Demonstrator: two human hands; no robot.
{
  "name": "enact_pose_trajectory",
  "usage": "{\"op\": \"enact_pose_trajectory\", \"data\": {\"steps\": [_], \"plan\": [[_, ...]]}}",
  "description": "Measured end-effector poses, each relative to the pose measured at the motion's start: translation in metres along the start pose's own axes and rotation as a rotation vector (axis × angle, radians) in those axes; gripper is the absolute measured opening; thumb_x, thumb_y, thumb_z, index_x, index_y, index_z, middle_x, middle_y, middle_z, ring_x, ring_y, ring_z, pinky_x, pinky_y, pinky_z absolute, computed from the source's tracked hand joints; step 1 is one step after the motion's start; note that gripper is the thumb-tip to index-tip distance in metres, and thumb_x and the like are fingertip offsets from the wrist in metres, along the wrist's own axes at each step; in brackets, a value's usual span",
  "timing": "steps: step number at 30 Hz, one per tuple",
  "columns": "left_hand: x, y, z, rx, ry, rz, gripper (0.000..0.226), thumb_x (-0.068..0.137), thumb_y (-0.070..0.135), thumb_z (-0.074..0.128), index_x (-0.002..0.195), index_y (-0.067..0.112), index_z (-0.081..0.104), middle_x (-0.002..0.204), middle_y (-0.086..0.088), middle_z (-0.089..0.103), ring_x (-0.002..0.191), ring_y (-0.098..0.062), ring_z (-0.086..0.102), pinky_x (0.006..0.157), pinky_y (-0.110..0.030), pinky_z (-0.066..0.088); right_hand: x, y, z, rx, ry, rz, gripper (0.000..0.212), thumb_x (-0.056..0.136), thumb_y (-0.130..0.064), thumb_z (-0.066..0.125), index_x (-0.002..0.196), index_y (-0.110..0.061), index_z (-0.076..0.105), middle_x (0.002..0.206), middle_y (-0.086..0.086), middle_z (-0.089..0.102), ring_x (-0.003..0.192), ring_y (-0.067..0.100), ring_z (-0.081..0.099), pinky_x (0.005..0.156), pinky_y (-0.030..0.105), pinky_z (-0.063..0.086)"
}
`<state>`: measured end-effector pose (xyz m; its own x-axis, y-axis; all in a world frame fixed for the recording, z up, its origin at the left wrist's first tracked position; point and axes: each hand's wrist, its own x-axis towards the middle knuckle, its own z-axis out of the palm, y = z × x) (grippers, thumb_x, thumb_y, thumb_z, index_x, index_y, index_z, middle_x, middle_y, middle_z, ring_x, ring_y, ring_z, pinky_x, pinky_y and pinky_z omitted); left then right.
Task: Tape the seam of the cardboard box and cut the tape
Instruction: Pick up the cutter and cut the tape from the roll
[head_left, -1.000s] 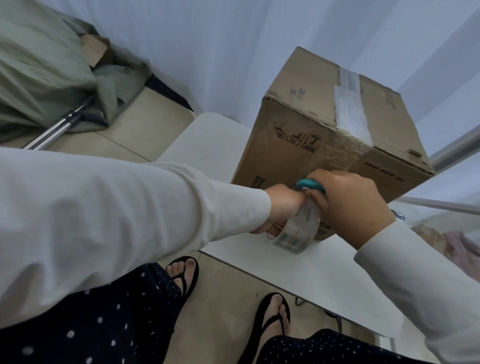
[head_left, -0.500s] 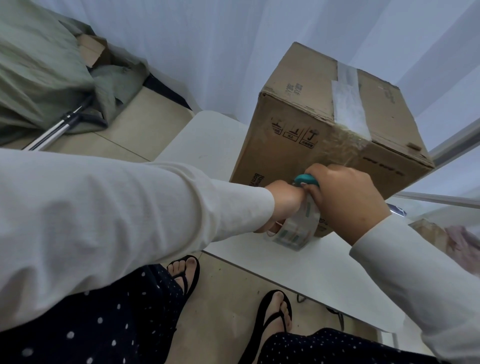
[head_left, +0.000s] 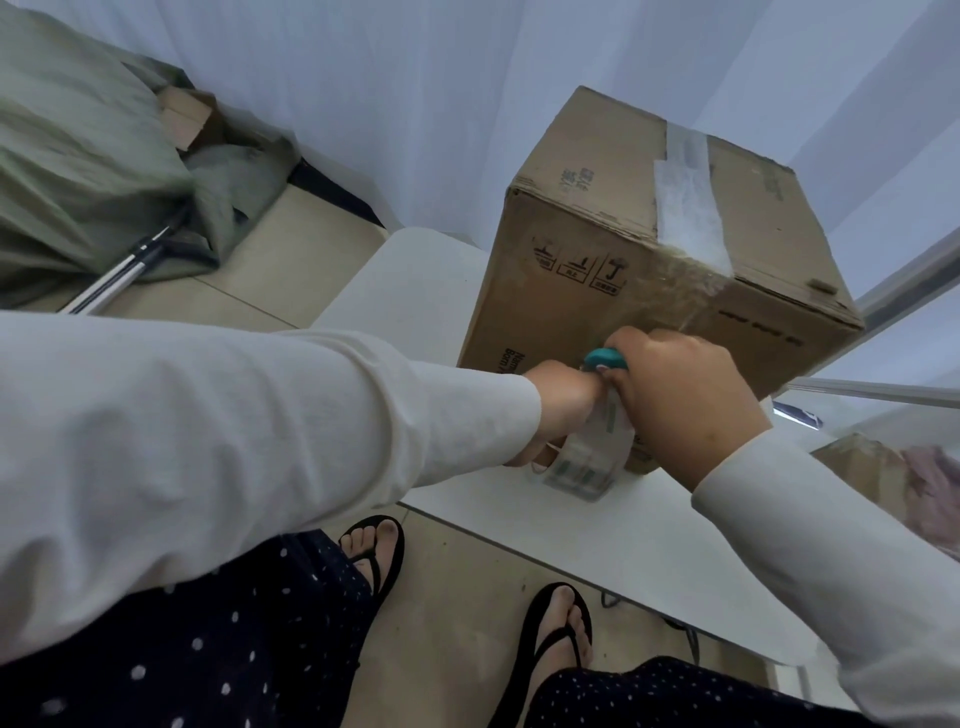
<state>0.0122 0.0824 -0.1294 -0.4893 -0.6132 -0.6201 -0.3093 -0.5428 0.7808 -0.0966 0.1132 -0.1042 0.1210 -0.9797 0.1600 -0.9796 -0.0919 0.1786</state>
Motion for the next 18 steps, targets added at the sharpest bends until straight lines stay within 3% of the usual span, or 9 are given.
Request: {"op": "enact_pose_trajectory", "data": {"steps": [14,18], "plan": [[0.0011,-0.001,0.004,-0.005,0.035,0.021,0.035,0.093,0.03,0.039,0.118,0.011,0.055,0.115,-0.013,0.064,0.105,-0.032,0.06,0.09,-0.04,0.048,-0.0081,0.0058,0.0024,0.06,0.037,0.01,0.023,0.088,-0.021,0.056,0.109,-0.01,0.055,0.095,0.013,0.063,0.084,0.029,0.056,0.065,0.028,0.034],[-0.0014,0.0004,0.0035,-0.013,0.042,0.023,0.035,0.095,0.029,0.038,0.119,0.011,0.055,0.106,-0.01,0.065,0.095,-0.029,0.061,0.078,-0.036,0.051,-0.0072,0.0021,0.0032,0.057,0.049,-0.016,0.023,0.087,-0.017,0.058,0.108,-0.008,0.056,0.094,0.014,0.064,0.083,0.03,0.057,0.065,0.028,0.032]]}}
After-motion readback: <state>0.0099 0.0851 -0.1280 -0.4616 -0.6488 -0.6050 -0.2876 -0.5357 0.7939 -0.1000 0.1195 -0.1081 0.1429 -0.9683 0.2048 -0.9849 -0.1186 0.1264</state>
